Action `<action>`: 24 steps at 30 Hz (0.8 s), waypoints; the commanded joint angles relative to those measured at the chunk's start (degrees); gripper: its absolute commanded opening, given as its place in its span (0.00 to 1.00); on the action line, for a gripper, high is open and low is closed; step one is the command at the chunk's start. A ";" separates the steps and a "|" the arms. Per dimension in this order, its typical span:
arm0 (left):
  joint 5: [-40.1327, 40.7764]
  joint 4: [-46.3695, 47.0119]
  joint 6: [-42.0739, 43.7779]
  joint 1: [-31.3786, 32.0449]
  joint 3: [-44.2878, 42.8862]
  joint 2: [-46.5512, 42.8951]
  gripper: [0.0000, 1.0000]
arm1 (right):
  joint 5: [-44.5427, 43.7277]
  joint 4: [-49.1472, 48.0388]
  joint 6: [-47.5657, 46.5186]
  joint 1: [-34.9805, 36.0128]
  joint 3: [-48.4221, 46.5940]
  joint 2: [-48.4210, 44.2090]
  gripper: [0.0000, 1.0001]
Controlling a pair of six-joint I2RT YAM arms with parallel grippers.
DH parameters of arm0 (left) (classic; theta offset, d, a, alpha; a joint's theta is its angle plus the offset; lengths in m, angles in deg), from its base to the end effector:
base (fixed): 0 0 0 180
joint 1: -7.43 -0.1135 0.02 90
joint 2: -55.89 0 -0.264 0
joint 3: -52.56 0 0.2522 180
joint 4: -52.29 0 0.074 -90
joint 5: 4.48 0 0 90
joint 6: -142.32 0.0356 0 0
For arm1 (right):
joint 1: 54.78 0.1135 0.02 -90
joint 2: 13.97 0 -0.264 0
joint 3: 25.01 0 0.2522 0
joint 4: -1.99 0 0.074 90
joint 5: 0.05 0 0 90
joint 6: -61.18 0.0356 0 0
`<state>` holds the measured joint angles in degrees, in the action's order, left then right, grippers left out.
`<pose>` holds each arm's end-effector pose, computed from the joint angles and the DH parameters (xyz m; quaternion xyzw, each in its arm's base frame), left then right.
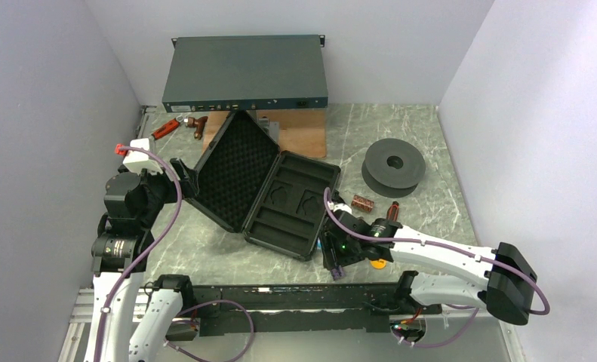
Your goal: Pack up texas hold em set
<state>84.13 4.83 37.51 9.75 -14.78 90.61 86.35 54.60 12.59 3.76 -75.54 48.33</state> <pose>0.1212 -0.0058 0.3717 -0.0788 0.7885 -0.1003 0.6016 0.1019 0.1622 0.1970 -0.1383 0.9648 0.1500 0.1660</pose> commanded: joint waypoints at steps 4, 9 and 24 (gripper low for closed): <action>0.88 1.17 -1.01 -0.14 -0.73 0.03 0.98 | -2.82 -0.62 1.13 0.86 0.12 1.91 0.59; 0.90 1.09 -1.01 -0.13 -0.73 -0.03 0.98 | -3.28 -0.79 1.04 1.22 0.18 3.05 0.58; 1.22 0.74 -0.84 0.55 -0.91 -0.11 0.98 | -6.47 -0.01 0.35 4.12 -2.43 9.72 0.52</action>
<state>84.54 4.81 37.40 9.93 -14.78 90.61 82.46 54.42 12.98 6.73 -75.61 56.92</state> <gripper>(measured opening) 0.980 0.534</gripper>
